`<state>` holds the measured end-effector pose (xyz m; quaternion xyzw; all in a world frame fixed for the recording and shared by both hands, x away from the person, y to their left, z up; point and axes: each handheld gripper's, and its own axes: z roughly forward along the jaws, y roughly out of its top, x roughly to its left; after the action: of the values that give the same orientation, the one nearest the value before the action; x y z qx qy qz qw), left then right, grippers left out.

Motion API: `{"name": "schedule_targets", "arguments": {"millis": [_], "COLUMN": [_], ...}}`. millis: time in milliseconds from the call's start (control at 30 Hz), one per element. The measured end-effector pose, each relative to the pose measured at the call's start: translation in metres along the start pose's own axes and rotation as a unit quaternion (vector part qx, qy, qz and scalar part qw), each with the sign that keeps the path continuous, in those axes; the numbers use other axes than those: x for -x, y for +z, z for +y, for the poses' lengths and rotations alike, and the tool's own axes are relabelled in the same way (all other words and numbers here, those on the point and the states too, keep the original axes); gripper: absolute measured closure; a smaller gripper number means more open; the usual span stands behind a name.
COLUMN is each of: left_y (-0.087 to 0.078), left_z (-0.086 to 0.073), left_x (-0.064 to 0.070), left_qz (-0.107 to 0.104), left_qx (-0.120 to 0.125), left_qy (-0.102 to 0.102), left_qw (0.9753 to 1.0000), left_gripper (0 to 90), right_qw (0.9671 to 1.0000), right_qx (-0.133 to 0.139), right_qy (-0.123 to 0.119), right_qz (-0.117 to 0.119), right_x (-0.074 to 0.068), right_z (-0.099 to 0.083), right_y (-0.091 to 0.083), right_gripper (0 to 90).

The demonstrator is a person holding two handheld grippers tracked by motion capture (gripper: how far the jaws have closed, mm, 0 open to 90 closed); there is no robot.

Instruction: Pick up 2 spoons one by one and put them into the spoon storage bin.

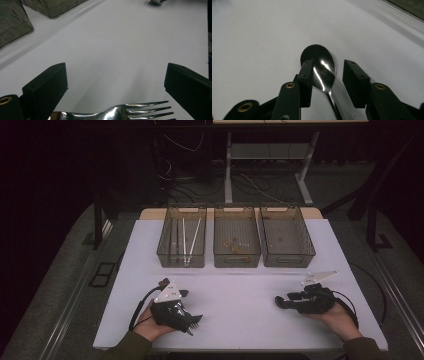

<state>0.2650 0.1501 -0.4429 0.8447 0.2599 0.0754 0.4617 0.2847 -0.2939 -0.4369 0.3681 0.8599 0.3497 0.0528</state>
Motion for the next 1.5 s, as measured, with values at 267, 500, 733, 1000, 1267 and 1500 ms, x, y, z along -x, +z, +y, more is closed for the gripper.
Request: {"name": "schedule_targets", "arguments": {"millis": [267,500,733,1000,1267,1500], "left_y": [0.0,0.0,0.0,-0.001,-0.001,-0.001], "left_z": [0.0,0.0,0.0,0.0,0.0,0.0], "left_x": [0.0,0.0,0.0,0.0,0.0,0.0], "left_qz": [-0.001,-0.001,-0.001,-0.001,-0.001,-0.001], "left_qx": [-0.003,0.0,-0.002,-0.003,-0.002,-0.002], "left_qy": [0.003,0.0,0.003,0.004,0.004,0.004], "left_qw": [1.0,1.0,1.0,1.0,1.0,1.0], "left_gripper": [3.2,3.2,3.2,3.2,3.2,3.2], "right_qw": [0.9997,0.9977,0.996,0.995,0.9948,0.9924], "right_qx": [-0.015,-0.025,-0.027,-0.032,-0.024,-0.042], "right_qy": [-0.02,-0.06,-0.084,-0.094,-0.099,-0.114], "right_qz": [0.002,-0.016,-0.014,-0.011,0.007,0.02], "right_x": [-0.005,-0.013,-0.015,-0.016,-0.015,-0.017], "right_z": [-0.001,-0.001,-0.003,-0.004,-0.004,-0.008], "right_y": [0.01,0.012,0.01,0.007,-0.002,-0.002], "right_gripper": [56.9,55.8,63.0,71.3,85.8,86.1]}}
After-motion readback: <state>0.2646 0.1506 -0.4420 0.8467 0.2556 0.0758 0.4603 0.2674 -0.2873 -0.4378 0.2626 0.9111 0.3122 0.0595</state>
